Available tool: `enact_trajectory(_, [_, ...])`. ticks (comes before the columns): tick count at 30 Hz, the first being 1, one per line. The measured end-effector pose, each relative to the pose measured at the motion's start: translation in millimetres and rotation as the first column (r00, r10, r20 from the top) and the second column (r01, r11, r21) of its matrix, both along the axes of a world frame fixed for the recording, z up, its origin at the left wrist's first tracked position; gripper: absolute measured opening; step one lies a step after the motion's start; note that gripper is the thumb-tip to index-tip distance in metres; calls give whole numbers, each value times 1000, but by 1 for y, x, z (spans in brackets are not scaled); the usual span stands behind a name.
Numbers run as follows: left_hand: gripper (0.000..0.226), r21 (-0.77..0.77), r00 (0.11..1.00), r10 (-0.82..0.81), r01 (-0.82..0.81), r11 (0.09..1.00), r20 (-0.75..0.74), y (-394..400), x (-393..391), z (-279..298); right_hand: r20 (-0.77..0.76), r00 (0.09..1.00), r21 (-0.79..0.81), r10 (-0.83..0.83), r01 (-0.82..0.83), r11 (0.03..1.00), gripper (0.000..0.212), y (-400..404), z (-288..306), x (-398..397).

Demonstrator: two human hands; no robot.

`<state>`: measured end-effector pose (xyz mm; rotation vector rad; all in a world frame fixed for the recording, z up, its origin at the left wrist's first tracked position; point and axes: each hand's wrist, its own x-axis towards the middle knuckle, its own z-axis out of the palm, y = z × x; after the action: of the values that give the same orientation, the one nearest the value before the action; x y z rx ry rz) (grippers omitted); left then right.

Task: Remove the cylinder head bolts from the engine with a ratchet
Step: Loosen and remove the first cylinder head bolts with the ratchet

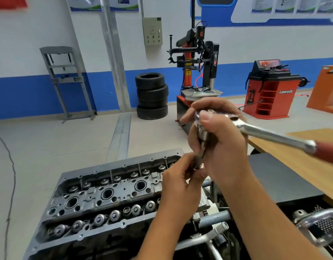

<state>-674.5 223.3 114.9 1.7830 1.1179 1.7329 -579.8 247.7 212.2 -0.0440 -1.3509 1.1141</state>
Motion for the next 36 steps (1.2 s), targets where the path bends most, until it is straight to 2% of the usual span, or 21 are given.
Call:
enact_trajectory(2, [19, 15, 1000, 8, -9, 1000, 27, 1, 4, -3, 15, 980, 101, -201, 198, 975, 19, -7, 0, -1])
enact_trajectory(3, [13, 25, 999, 19, -19, 999, 29, 2, 3, -5, 56, 974, 141, -217, 208, 968, 19, -8, 2, -1])
enact_trajectory(4, [11, 29, 999, 32, -33, 999, 24, 2, 2, -6, 118, 980, 147, -159, 141, 979, 19, -6, 6, 1])
enact_trajectory(6, [14, 1, 1000, 18, -18, 1000, 6, 1, -3, -6, 195, 968, 46, 158, -170, 984, 21, 3, 15, 3])
enact_trajectory(8, [8, -25, 999, -28, 27, 999, -24, 2, -8, -4, 119, 859, -94, 498, -489, 867, 28, 13, 21, 3])
enact_trajectory(10, [6, -42, 998, -54, 52, 998, -34, 2, -10, -3, 39, 811, -152, 584, -573, 806, 31, 18, 21, 3])
enact_trajectory(12, [15, -36, 999, -30, 29, 999, -18, 1, -7, -3, 26, 877, -143, 480, -472, 870, 27, 18, 15, 2])
enact_trajectory(15, [15, 8, 999, 48, -48, 999, -7, -2, 1, -5, 3, 998, -43, 65, -65, 997, 20, 3, 4, -1])
enact_trajectory(17, [13, 34, 996, 88, -88, 996, -21, -2, 4, -6, 5, 979, 22, -202, 201, 979, 21, -7, 0, -3])
enact_trajectory(18, [12, 32, 995, 101, -100, 994, -19, -3, 5, -6, 37, 963, 52, -267, 265, 963, 22, -10, 0, -2])
enact_trajectory(19, [10, 26, 994, 105, -105, 994, -9, -4, 4, -6, 90, 959, 81, -269, 262, 962, 22, -12, 2, 0])
enact_trajectory(20, [7, 14, 995, 98, -99, 995, 9, -6, 3, -4, 158, 965, 91, -207, 195, 977, 22, -12, 5, 3])
enact_trajectory(22, [10, -1, 997, 23, -23, 1000, 80, -11, 2, 1, 259, 965, 17, 43, -49, 999, 24, -6, 12, 7])
enact_trajectory(25, [25, 37, 995, -46, 42, 998, 90, -13, -2, 14, 160, 900, -173, 405, -379, 909, 35, 7, 19, 12])
enact_trajectory(27, [23, 37, 999, -5, 3, 999, 46, -10, -3, 20, 87, 885, -208, 457, -433, 877, 41, 10, 19, 12])
enact_trajectory(29, [14, 25, 998, 38, -40, 999, 52, -9, -3, 24, 52, 927, -196, 371, -355, 914, 37, 8, 14, 9])
enact_trajectory(30, [11, 16, 997, 56, -57, 998, 55, -9, -2, 24, 37, 964, -183, 262, -251, 950, 32, 4, 11, 6])
enact_trajectory(32, [21, 0, 994, 87, -87, 996, 72, -12, 2, 26, 8, 996, -107, -87, 87, 990, 24, -5, 2, 0])
enact_trajectory(34, [27, 2, 993, 92, -93, 996, 80, -13, 7, 26, -9, 889, -1, -458, 458, 889, 21, -12, -3, -4])
enact_trajectory(36, [27, -8, 993, 84, -84, 996, 77, -14, 8, 27, 34, 786, 98, -617, 612, 785, 20, -14, -2, -6])
